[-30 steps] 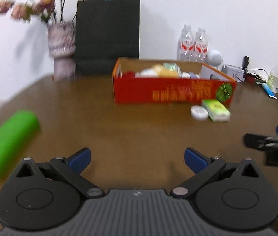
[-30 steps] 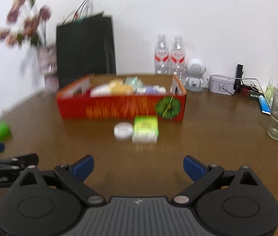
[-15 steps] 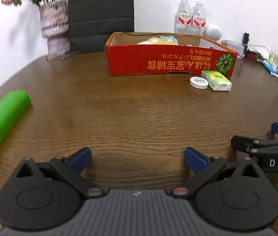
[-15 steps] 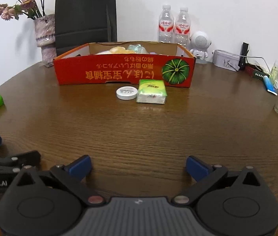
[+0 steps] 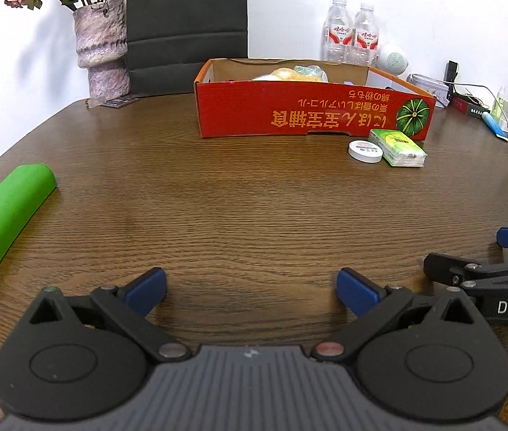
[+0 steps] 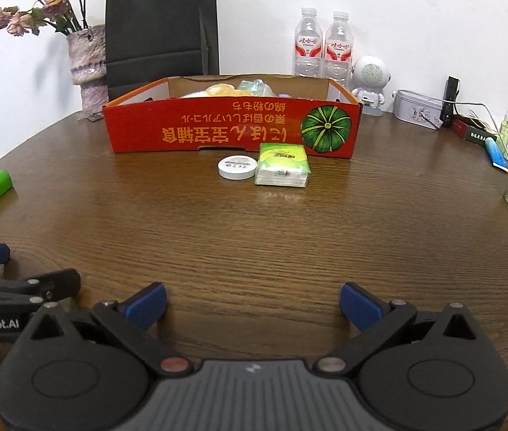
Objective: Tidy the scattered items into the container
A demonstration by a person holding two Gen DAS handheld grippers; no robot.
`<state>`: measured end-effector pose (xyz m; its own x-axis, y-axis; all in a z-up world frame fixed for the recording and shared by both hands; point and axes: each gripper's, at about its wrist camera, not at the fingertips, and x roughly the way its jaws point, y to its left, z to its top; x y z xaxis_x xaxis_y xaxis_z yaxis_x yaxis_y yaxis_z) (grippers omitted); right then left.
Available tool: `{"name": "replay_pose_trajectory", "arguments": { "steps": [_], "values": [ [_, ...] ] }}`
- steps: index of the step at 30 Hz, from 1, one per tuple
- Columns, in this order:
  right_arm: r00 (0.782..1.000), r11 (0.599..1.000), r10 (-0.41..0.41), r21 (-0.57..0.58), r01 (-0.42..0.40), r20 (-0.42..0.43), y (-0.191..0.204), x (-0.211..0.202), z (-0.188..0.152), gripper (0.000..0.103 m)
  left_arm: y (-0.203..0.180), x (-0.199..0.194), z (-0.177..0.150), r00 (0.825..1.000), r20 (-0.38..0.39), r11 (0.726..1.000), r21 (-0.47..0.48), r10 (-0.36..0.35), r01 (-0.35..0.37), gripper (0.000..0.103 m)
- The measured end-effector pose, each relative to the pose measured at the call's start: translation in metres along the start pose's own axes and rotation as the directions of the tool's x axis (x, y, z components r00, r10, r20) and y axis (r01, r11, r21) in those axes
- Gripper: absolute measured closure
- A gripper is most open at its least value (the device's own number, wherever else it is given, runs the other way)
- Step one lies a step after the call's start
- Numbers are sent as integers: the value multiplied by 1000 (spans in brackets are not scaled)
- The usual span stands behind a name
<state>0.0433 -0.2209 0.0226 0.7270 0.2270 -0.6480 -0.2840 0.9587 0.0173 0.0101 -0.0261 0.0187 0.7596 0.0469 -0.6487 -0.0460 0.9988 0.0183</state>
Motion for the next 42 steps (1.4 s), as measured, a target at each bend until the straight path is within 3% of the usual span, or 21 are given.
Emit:
{"name": "replay_pose_trajectory", "arguments": {
  "steps": [33, 38, 42],
  "values": [
    [1000, 1000, 0, 0, 0, 1, -1, 0, 0, 0, -4, -3, 1, 1000, 23, 1000, 25, 11, -12, 0],
    [1000, 1000, 19, 11, -19, 6, -6, 0, 3, 2, 6, -5, 17, 990, 94, 994, -13, -109, 111, 0],
    [997, 999, 35, 37, -37, 67, -30, -3, 29, 12, 14, 15, 52, 989, 92, 992, -39, -118, 122, 0]
  ]
}}
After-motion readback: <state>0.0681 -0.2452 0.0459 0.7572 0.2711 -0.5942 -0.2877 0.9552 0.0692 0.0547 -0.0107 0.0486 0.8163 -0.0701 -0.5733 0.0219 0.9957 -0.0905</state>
